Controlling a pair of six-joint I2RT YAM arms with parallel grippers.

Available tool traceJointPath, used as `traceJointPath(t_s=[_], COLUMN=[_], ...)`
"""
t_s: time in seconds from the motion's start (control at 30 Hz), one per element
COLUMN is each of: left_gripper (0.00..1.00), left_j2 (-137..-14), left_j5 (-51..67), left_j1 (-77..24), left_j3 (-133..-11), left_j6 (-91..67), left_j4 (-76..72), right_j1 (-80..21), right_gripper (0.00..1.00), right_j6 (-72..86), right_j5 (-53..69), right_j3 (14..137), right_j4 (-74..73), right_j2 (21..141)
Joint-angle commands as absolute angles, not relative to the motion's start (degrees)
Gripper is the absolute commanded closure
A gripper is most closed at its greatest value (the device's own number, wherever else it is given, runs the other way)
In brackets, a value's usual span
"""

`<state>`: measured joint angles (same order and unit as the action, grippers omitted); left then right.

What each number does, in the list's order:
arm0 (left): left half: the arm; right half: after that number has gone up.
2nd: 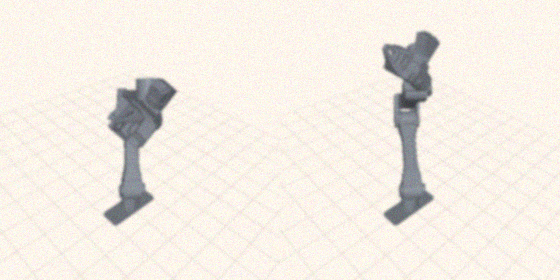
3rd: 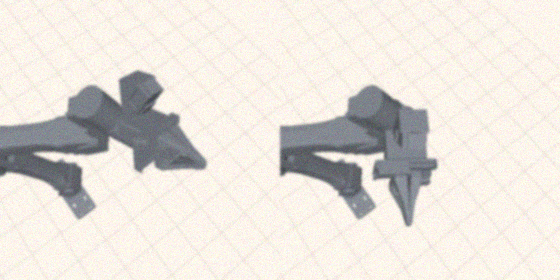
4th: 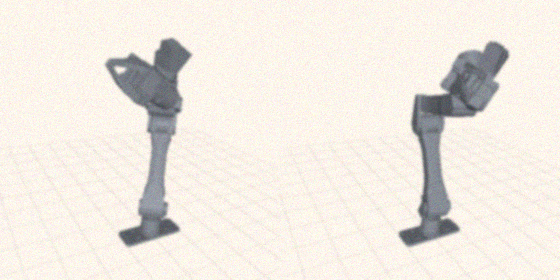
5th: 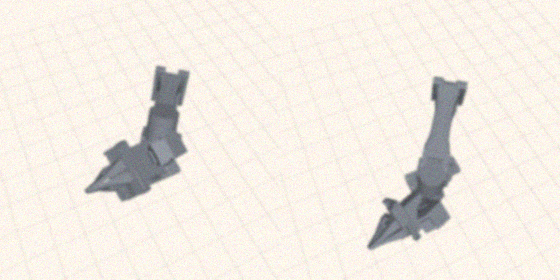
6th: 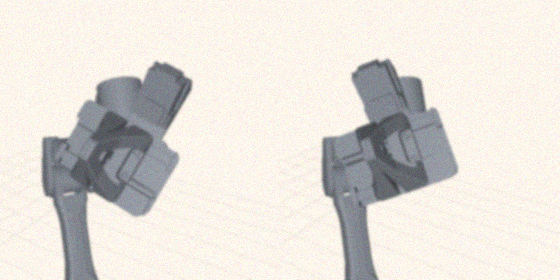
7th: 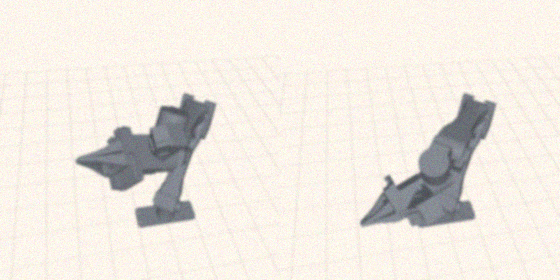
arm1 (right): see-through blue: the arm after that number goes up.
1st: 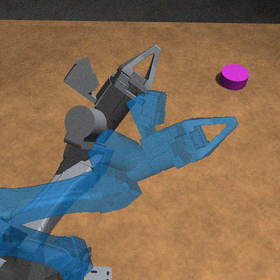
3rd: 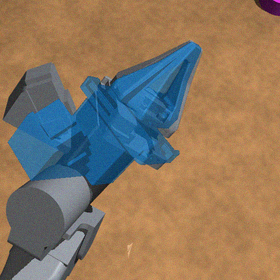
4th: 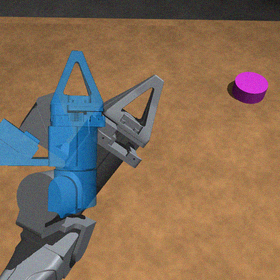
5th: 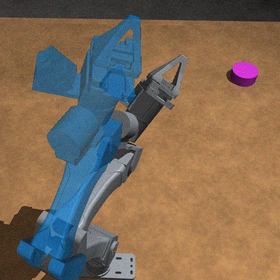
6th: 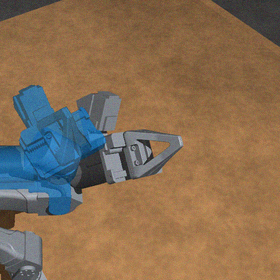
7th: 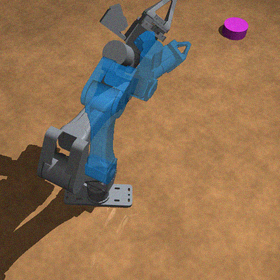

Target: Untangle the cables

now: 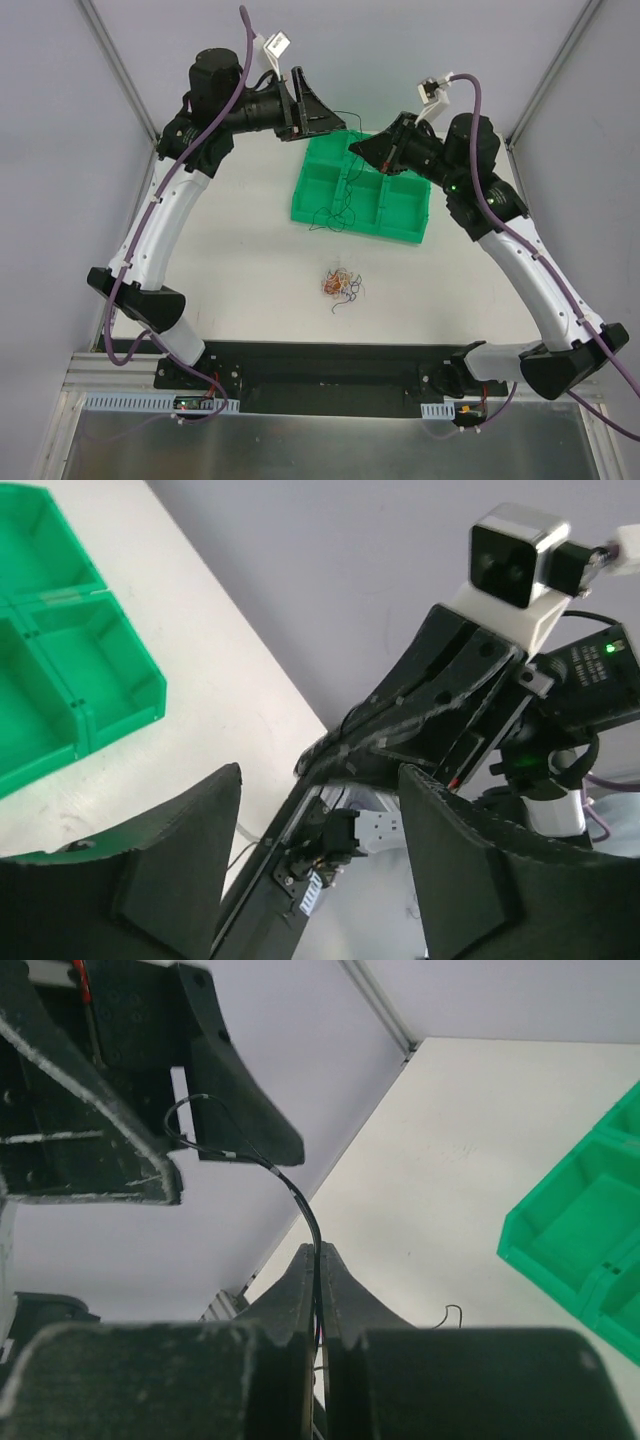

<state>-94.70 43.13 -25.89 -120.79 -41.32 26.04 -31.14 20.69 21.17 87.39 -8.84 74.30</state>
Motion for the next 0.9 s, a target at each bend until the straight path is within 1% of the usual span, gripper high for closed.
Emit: traceJointPath(t_s=[0.0,0.07,0.17,0.23,0.33,0.6,0.73,0.87], left_gripper=[0.28,0.24,0.21,0.2,0.2,0.22,0.22,0.22], left_j2=[-89.66,-87.99,-85.26,-83.42,-80.17,-69.71,-68.64,-70.22], left_j5=[37.72,34.56,27.97,25.93,26.45,26.19,25.58,26.36], left_j1=[-24.44,-22.95,-20.23,-18.03,-15.82,-15.82,-15.91,-15.82], left_j3=[-118.22,-117.43,-115.76,-114.09,-110.23,-98.18,-98.08,-100.98], left_j6=[-38.94,-36.92,-34.63,-34.37,-34.72,-31.73,-30.76,-31.38], left_j4=[28.38,32.41,38.91,42.96,44.03,43.95,44.03,44.65], right_j1=[-27.08,-24.8,-21.98,-19.87,-16.97,-10.38,-7.74,-5.98], right_gripper=[1.0,1.0,1.0,1.0,1.0,1.0,1.0,1.0], right_j6=[17.32,15.74,11.0,9.5,8.79,5.11,3.51,3.69], right_j5=[19.25,18.81,17.06,16.7,17.49,19.6,20.56,20.92], right_j3=[88.42,88.51,88.24,87.63,86.84,82.97,83.58,85.6], right_j4=[-7.56,-8.08,-8.7,-8.27,-7.3,-1.15,-0.79,-0.97], right_j2=[72.86,73.65,74.53,75.67,78.21,83.75,87.44,89.91])
